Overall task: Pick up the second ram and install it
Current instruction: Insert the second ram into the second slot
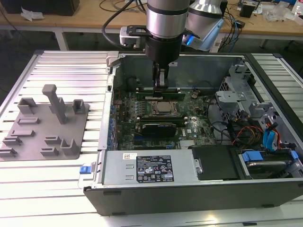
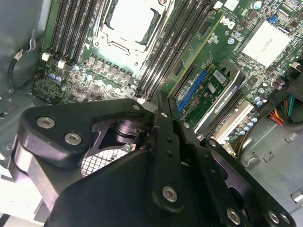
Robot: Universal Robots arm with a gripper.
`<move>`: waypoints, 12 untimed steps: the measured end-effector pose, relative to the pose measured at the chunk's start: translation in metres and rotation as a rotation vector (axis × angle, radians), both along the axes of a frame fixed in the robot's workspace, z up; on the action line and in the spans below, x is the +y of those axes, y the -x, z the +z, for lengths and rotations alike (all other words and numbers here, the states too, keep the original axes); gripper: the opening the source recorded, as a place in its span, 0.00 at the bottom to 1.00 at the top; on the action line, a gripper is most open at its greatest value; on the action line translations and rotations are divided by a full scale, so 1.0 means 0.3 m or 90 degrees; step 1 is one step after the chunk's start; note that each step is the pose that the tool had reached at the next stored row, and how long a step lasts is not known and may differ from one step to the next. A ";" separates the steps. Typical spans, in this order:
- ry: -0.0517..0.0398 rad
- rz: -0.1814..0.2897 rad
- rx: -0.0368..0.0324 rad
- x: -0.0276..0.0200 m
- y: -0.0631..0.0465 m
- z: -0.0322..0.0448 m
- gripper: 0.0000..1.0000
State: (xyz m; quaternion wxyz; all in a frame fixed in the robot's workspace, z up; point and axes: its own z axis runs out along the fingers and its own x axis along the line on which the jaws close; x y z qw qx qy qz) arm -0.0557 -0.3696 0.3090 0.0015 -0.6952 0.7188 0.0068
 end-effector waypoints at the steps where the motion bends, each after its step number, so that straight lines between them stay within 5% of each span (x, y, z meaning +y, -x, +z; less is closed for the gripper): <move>1: 0.0000 0.000 -0.0001 0.000 0.000 0.000 0.09; 12: -0.0001 0.000 -0.0002 0.000 0.000 -0.055 0.09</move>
